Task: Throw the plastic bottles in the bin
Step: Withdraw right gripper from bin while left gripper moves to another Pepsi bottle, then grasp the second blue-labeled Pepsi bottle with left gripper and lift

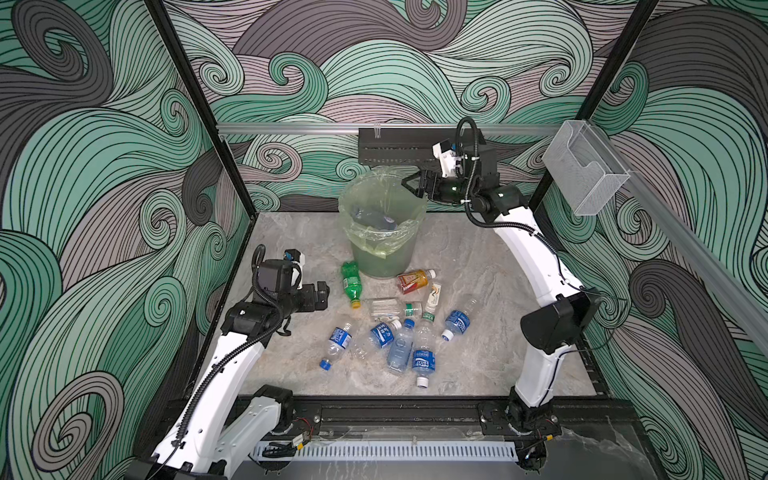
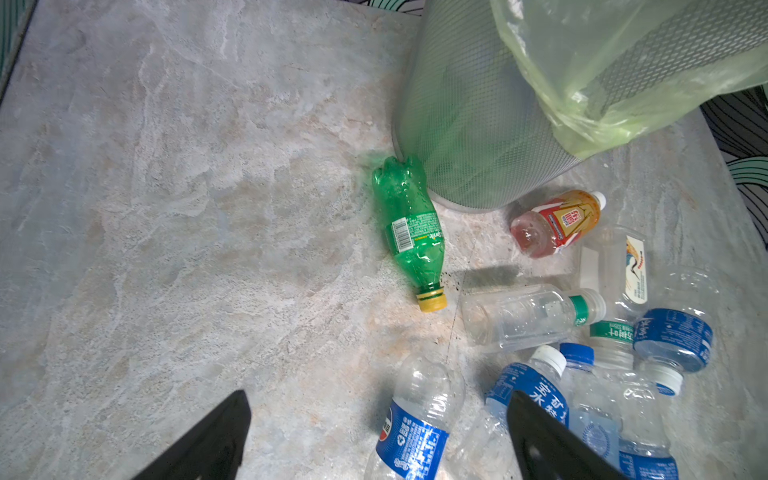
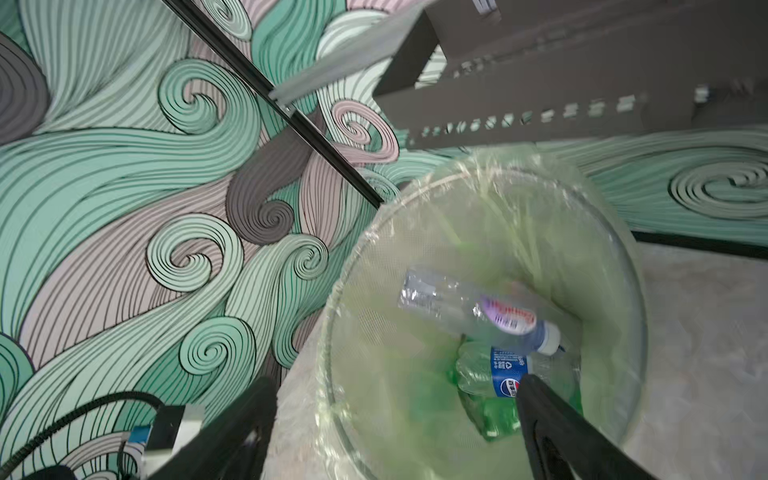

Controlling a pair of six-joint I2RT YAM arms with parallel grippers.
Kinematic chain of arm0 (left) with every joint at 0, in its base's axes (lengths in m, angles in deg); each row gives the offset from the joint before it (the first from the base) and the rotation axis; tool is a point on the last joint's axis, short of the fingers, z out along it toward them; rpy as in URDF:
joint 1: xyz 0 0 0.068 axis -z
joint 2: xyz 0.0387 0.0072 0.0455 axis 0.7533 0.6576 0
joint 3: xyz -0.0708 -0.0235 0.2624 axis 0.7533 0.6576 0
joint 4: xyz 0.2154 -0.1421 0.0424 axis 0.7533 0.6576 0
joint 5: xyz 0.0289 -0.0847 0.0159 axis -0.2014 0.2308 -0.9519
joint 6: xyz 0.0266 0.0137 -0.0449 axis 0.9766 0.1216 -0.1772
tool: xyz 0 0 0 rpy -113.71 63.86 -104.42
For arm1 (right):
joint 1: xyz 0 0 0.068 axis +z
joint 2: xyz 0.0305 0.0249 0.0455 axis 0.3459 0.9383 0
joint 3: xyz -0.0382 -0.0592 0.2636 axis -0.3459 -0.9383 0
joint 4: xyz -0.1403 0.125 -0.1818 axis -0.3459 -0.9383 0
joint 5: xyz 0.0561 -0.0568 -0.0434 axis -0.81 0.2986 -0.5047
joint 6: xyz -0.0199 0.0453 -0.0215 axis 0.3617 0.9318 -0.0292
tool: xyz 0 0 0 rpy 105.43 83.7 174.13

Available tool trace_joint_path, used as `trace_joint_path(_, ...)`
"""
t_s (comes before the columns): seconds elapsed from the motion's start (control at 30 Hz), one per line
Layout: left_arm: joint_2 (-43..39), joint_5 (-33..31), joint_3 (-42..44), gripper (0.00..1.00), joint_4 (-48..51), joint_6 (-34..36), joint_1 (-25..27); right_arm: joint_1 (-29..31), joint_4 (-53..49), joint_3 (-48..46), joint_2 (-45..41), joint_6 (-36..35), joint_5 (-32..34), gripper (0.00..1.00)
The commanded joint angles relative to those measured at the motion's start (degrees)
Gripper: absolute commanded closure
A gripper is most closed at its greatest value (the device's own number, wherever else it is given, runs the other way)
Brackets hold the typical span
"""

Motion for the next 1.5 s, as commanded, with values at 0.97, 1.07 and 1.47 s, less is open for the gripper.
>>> trace_joint_path(0.97,3.72,12.31,12.53,0.05,-2.76,-13.77,4.52,-7.22,5.51,-60.19,-41.84,-6.01,11.82,0.00)
trace_joint_path(1.07,5.36,12.19,14.11,0.06,-5.05,-15.86,6.46,-7.29,5.53,-60.29,-41.87,-5.82,11.95,0.00)
trace_joint_path(1.47,11.17,11.44,18.83,0.14,-11.48,-17.54,10.02,-7.52,5.48,-61.42,-42.59,-5.21,12.91,0.00)
